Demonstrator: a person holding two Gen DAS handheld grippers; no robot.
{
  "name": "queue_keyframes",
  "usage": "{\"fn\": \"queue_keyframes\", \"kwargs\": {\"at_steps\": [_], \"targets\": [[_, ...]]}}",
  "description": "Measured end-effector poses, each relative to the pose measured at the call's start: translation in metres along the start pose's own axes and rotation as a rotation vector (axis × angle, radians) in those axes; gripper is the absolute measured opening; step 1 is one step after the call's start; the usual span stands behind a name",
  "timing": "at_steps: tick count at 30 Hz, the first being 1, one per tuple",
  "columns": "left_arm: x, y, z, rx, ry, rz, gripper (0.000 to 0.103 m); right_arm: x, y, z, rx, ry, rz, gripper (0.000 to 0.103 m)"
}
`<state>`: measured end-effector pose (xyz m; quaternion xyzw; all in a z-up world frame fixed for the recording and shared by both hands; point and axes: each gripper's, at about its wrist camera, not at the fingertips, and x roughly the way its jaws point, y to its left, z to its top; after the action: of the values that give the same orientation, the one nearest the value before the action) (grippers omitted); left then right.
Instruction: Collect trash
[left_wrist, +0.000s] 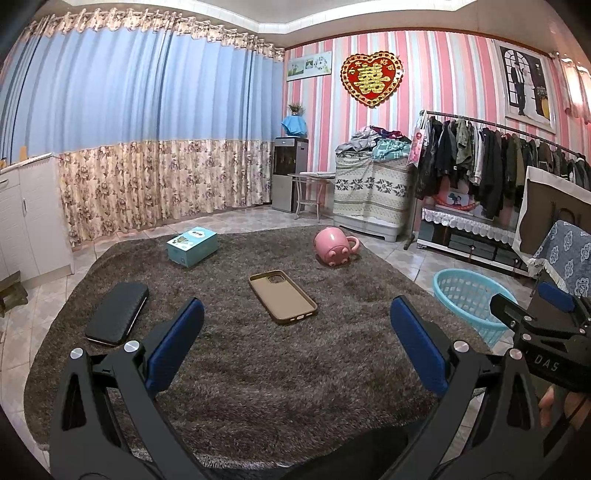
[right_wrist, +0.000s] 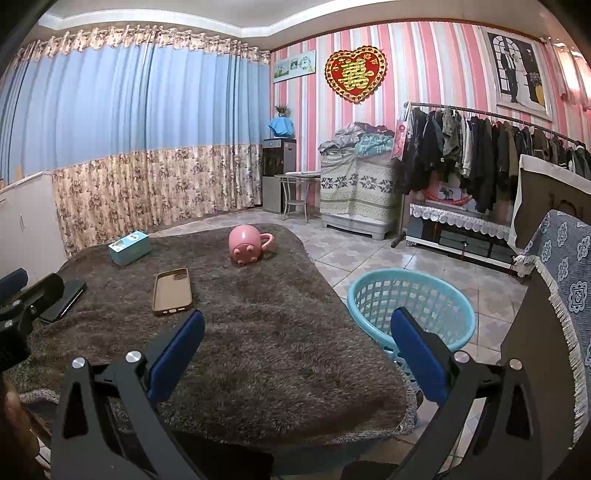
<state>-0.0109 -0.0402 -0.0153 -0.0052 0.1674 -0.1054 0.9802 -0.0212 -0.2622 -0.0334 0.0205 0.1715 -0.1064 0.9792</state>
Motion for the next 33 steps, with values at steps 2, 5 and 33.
{"fn": "queue_keyframes", "kwargs": {"at_steps": [2, 5, 33], "targets": [[0.0002, 0.0004, 0.0, 0.0, 0.0, 0.0, 0.098, -0.0001, -0.0002, 0.0001, -0.002, 0.0, -0.002, 0.099], [-0.0008, 0.0003, 0.0005, -0.001, 0.0, 0.0, 0.098, -0.0002, -0.0006, -0.0007, 0.0, -0.001, -0.002, 0.099], [-0.0015, 0.0033, 0.0022, -0.005, 0.0, 0.005, 0.098, -0.0004, -0.0013, -0.0017, 0.001, 0.0, 0.0, 0.099]]}}
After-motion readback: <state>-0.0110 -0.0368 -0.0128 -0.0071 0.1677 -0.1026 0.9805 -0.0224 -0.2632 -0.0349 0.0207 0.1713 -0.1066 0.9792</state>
